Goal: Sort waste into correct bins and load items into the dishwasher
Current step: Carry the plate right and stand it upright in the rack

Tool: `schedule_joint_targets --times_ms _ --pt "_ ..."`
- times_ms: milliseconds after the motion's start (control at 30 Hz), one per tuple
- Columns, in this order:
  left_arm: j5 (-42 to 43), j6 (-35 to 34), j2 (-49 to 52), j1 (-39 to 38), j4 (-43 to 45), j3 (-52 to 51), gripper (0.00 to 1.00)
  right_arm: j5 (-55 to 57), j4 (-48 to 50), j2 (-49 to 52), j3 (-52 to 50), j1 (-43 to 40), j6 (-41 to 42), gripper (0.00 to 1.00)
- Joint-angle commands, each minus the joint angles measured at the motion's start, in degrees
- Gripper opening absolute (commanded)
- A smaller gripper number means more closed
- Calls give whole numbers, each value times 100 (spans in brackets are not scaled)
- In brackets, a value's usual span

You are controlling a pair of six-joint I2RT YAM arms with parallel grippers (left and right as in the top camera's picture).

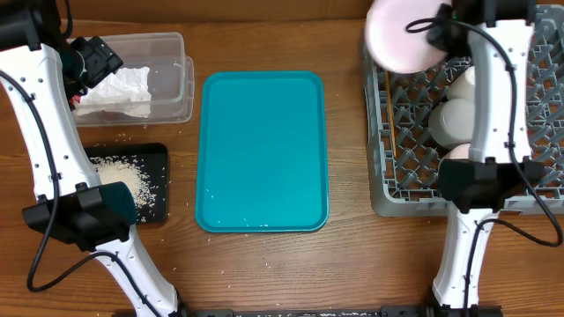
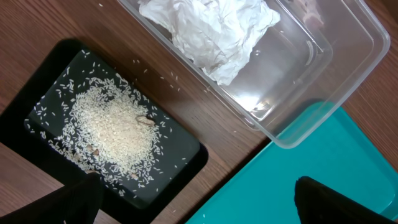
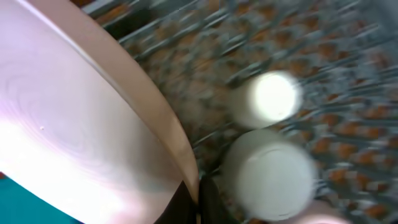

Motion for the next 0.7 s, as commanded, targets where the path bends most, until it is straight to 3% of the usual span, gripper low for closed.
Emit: schedule_joint_targets --times_ms 0,233,667 --pt "44 70 -168 -7 -13 122 100 1617 48 -98 61 59 162 4" --pt "46 68 -168 -7 -11 122 100 2350 417 -61 28 55 310 4" --pt "46 70 -168 -7 -13 122 100 2232 942 52 -678 109 308 4"
